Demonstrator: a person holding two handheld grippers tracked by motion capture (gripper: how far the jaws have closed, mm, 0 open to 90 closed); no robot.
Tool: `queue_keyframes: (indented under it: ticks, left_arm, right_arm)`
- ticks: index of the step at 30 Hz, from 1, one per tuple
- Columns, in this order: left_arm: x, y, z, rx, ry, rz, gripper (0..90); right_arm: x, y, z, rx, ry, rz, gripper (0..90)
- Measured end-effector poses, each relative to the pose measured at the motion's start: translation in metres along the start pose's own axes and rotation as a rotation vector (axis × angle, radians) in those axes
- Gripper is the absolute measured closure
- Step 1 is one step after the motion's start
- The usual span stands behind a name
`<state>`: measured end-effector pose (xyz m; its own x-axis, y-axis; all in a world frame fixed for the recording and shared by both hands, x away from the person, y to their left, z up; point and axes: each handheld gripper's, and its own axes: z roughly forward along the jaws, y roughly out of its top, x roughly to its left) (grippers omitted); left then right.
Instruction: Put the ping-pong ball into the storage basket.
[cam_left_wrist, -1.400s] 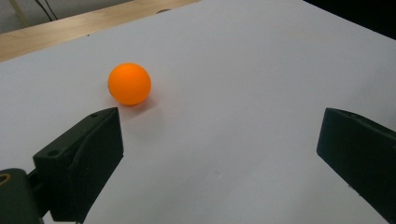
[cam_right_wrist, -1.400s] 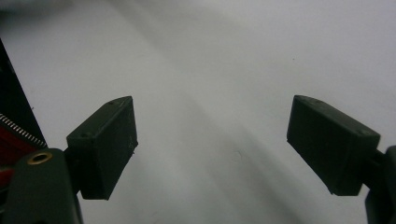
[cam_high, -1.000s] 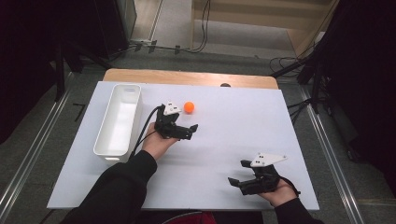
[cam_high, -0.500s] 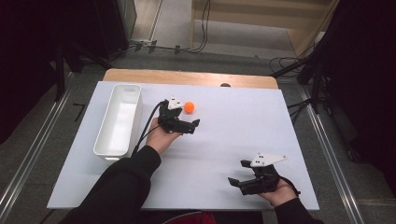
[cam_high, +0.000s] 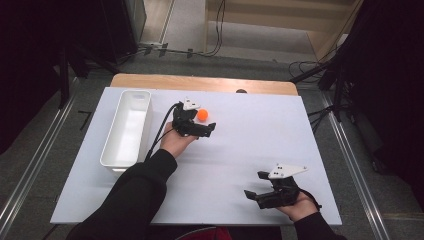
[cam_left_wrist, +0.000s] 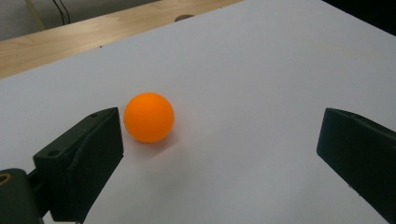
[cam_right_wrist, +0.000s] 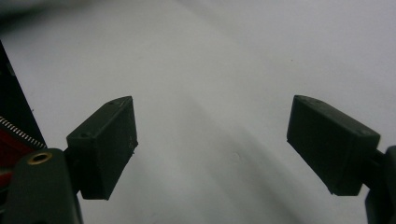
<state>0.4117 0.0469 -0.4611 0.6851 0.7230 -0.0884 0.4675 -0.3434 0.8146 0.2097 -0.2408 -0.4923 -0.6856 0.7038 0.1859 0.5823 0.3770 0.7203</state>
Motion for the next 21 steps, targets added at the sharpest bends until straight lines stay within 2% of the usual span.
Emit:
queue_keyframes:
  ticks: [3, 7, 10, 12, 16, 19, 21]
  left_arm:
    - [0.001, 0.003, 0.003, 0.008, 0.005, 0.003, 0.9]
    - [0.002, 0.007, 0.006, 0.015, 0.020, 0.029, 0.9]
    - [0.004, 0.008, 0.008, 0.002, 0.018, 0.018, 0.9]
    - [0.005, 0.008, 0.010, 0.013, 0.020, 0.011, 0.9]
    - [0.006, 0.011, 0.013, 0.023, 0.021, 0.013, 0.9]
    - [0.005, 0.013, 0.017, 0.029, 0.038, 0.039, 0.9]
    - [0.007, 0.014, 0.019, 0.022, 0.040, 0.031, 0.9]
  right_arm:
    - [0.000, 0.000, 0.000, 0.001, 0.004, -0.003, 14.8]
    - [0.000, 0.000, 0.000, -0.001, 0.007, -0.004, 14.8]
    - [0.001, 0.000, 0.000, -0.002, 0.005, -0.006, 14.8]
    - [0.001, 0.000, 0.000, -0.002, 0.004, -0.004, 14.8]
    - [0.000, 0.000, 0.000, -0.002, 0.003, -0.005, 14.8]
    - [0.000, 0.000, 0.000, -0.001, 0.006, -0.009, 14.8]
    - [0.000, 0.000, 0.001, -0.001, 0.006, -0.008, 14.8]
